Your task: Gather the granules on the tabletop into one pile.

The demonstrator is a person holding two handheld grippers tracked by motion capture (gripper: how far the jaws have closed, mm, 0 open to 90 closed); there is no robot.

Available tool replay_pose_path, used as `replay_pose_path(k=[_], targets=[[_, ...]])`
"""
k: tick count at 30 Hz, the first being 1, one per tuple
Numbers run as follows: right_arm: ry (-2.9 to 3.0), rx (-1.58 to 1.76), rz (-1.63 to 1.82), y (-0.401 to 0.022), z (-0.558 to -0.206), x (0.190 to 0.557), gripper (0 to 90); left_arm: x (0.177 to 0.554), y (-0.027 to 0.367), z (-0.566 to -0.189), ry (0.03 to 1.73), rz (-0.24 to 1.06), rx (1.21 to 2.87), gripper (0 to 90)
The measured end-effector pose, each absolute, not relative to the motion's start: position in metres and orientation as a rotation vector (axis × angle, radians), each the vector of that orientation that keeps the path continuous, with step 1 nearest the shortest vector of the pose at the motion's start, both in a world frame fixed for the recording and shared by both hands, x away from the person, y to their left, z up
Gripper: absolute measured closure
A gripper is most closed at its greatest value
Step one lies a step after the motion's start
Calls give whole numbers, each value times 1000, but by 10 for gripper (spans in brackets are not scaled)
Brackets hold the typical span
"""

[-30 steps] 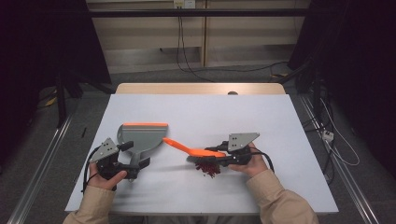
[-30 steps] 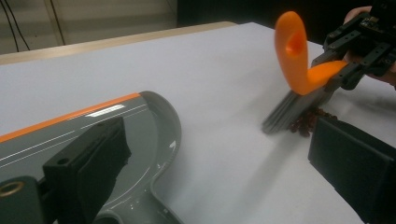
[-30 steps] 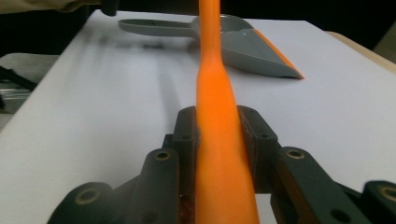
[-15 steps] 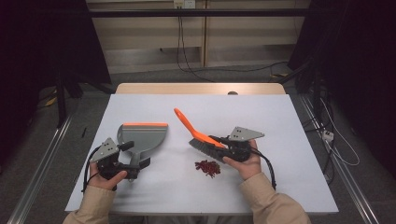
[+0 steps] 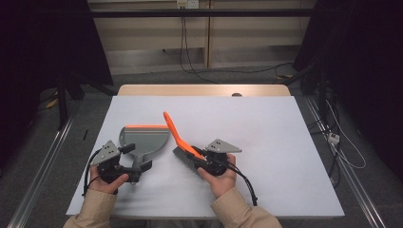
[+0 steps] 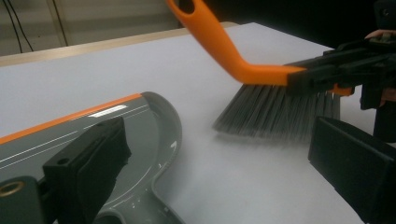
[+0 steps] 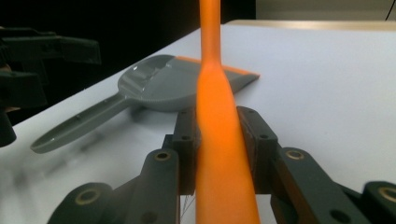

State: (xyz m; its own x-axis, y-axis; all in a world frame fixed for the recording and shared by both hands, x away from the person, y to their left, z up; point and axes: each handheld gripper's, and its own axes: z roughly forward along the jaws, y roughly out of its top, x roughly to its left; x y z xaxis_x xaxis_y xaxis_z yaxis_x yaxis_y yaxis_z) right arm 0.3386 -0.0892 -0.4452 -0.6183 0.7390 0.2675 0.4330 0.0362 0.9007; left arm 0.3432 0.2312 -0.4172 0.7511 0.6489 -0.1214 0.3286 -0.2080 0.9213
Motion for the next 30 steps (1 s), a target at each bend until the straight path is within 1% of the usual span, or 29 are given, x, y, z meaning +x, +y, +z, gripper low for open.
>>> replay_pose_path(k=[4, 8, 16, 20, 26, 30], targets=[[2047, 1211, 1541, -93, -447, 338, 713, 343, 232, -417, 764, 353, 1820, 47], [2040, 1238, 1568, -107, -444, 336, 713, 344, 232, -419, 780, 352, 1828, 47], [1968, 1250, 1609, -128, -427, 338, 713, 344, 231, -421, 837, 345, 1871, 47], [1938, 1253, 1555, -149, -422, 341, 713, 344, 234, -423, 883, 345, 1892, 51], [1919, 1285, 1433, -182, -427, 347, 713, 345, 236, -424, 893, 337, 1888, 52], [1921, 1292, 1383, -196, -430, 350, 713, 345, 237, -425, 902, 345, 1895, 54]])
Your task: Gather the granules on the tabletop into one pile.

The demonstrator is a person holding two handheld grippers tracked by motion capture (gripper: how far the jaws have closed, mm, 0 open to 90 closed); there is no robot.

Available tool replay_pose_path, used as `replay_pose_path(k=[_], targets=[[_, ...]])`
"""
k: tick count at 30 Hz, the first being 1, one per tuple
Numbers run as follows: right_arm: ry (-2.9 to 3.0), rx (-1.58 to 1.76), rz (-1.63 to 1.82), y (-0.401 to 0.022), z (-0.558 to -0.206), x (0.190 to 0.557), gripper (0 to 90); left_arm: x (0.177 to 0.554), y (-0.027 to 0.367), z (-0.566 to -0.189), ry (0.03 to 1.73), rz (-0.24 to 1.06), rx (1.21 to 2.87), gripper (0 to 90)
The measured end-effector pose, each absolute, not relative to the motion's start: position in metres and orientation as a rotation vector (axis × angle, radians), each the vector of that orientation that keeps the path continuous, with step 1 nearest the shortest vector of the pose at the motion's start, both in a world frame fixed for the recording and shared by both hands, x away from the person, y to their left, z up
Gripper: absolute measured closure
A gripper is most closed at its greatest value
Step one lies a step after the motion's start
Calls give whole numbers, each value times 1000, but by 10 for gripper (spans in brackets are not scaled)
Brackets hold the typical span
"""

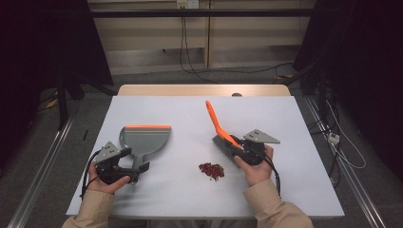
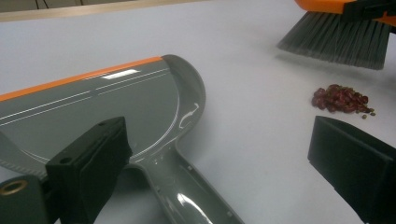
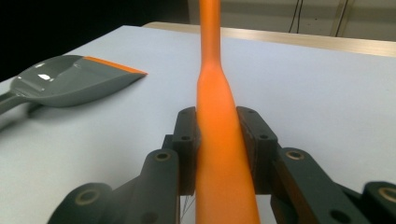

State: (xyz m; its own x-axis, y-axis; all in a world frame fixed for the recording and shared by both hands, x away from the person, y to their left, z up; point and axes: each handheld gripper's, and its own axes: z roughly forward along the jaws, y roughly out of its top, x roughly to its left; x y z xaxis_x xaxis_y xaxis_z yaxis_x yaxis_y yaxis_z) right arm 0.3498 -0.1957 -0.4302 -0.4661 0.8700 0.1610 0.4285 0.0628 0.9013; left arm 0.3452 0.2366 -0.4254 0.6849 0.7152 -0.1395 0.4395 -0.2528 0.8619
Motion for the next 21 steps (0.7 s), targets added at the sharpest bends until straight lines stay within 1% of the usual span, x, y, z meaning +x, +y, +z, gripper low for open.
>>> replay_pose_path(k=[9, 16, 21], targets=[[1925, 1289, 1324, -210, -440, 350, 712, 347, 239, -429, 928, 364, 1914, 65], [1936, 1289, 1306, -212, -440, 350, 708, 348, 240, -432, 956, 378, 1934, 84], [1955, 1283, 1287, -213, -438, 351, 703, 348, 242, -434, 1005, 399, 1946, 104]])
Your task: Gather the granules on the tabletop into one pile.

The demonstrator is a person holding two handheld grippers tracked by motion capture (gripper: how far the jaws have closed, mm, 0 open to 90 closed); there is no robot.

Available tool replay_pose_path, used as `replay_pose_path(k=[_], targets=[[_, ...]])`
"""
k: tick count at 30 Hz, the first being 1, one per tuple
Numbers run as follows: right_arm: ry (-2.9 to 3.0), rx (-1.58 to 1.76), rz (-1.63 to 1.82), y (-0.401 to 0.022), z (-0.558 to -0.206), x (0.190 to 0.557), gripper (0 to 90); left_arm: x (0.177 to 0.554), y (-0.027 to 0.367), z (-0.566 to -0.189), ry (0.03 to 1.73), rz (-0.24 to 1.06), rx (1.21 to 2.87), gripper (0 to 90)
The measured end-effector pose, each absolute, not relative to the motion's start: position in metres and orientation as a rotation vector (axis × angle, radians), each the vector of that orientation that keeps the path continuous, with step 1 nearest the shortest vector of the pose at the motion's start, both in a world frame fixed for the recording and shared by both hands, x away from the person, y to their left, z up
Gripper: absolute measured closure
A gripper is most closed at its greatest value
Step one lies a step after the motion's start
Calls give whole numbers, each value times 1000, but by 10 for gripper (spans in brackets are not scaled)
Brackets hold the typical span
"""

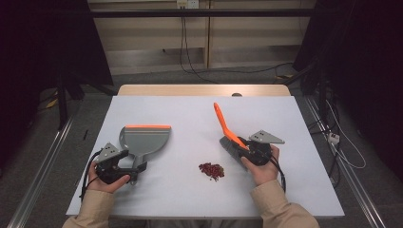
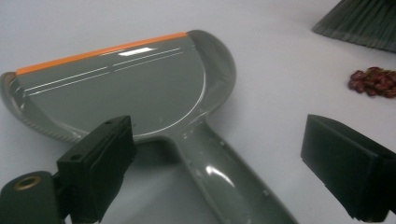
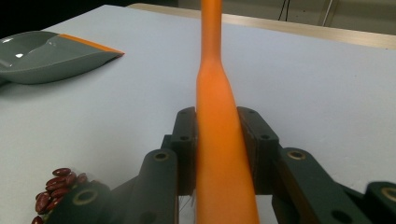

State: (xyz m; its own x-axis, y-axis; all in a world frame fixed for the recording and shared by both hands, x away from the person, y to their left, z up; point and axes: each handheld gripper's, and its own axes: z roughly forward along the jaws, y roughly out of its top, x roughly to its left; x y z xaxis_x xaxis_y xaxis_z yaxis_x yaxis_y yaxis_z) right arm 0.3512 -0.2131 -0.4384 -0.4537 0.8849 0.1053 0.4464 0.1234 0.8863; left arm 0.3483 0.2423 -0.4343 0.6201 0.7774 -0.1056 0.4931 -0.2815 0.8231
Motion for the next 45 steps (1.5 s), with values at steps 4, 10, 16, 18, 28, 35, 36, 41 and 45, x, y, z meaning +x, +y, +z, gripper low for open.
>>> replay_pose_path(k=[4, 10, 16, 18, 28, 35, 36, 41, 45], targets=[[1975, 1257, 1267, -212, -438, 351, 703, 349, 246, -437, 1055, 426, 1964, 131], [1976, 1253, 1260, -211, -437, 350, 704, 350, 254, -437, 1124, 425, 1978, 162], [1983, 1256, 1247, -211, -435, 351, 703, 352, 270, -435, 1198, 430, 1975, 275], [1992, 1253, 1237, -211, -434, 351, 703, 356, 272, -435, 1196, 423, 1985, 326], [2072, 1239, 1142, -209, -416, 360, 693, 375, 255, -440, 1154, 369, 2094, 420], [2136, 1243, 1062, -206, -415, 368, 691, 382, 251, -443, 1139, 338, 2133, 504], [2139, 1250, 1054, -206, -415, 368, 691, 383, 251, -443, 1136, 340, 2137, 511], [2162, 1250, 1029, -205, -413, 371, 693, 387, 245, -443, 1111, 305, 2168, 595], [2175, 1260, 1013, -204, -412, 373, 694, 389, 244, -440, 1101, 316, 2210, 624]])
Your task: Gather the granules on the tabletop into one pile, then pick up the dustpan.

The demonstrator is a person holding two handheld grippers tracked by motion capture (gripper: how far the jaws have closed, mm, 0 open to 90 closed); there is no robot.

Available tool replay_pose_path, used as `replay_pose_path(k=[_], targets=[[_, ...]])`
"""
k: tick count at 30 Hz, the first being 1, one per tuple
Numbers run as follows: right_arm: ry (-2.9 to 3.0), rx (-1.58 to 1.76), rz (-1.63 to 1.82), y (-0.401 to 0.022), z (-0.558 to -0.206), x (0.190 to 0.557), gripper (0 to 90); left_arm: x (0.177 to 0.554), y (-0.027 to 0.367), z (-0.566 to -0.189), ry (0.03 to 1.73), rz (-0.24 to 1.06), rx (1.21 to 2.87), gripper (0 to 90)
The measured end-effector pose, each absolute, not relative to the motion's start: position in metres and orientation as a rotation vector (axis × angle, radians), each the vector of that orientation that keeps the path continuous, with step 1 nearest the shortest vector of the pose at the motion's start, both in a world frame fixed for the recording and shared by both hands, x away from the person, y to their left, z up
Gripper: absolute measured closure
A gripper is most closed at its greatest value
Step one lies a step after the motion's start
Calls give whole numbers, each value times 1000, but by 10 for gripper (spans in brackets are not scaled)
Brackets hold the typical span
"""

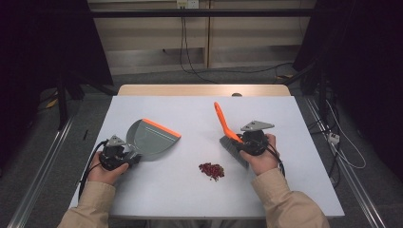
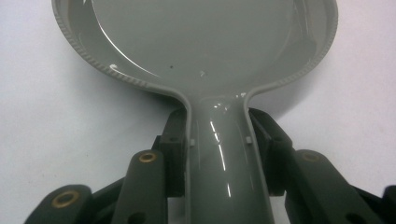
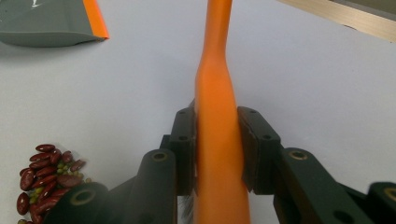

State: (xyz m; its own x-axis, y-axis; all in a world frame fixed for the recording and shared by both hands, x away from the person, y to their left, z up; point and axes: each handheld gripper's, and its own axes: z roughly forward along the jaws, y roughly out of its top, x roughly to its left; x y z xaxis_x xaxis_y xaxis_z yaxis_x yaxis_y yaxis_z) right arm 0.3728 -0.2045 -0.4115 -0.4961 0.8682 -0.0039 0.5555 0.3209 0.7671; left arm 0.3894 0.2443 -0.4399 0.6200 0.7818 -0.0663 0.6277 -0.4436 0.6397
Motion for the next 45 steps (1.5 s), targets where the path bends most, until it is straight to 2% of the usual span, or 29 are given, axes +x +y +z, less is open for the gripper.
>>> replay_pose_path(k=[5, 15, 20, 45], targets=[[2182, 1283, 1005, -205, -411, 374, 695, 390, 247, -438, 1114, 289, 2170, 629], [2210, 1280, 977, -203, -408, 375, 687, 382, 245, -429, 1035, 262, 2189, 630], [2221, 1298, 969, -203, -408, 377, 670, 375, 241, -421, 958, 237, 2226, 630], [2203, 1261, 1001, -199, -411, 366, 716, 341, 209, -413, 677, 48, 2318, 629]])
